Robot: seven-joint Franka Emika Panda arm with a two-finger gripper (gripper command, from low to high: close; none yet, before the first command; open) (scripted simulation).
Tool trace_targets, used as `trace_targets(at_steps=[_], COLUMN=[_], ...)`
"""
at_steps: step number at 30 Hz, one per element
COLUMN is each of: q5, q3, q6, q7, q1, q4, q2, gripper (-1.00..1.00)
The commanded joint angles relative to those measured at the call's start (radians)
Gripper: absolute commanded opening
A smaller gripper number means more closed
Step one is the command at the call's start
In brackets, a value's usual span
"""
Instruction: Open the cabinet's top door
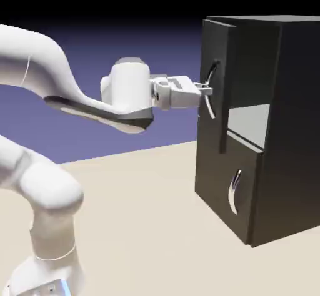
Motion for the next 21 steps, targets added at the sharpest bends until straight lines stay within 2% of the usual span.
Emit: trace_targets(at_steps=[1, 12, 21], q5=[0.029, 0.317, 0.708], q3=[0.036, 0.411, 0.580], q6=[0.002, 0.113, -0.121], q7=[0.000, -0.017, -0.226], q1=[-0.032, -0.401, -0.335], q4=[-0.006, -0.049, -0.100], q2=[-0.006, -0.116, -0.216], gripper=[-1.00, -1.00, -1.00])
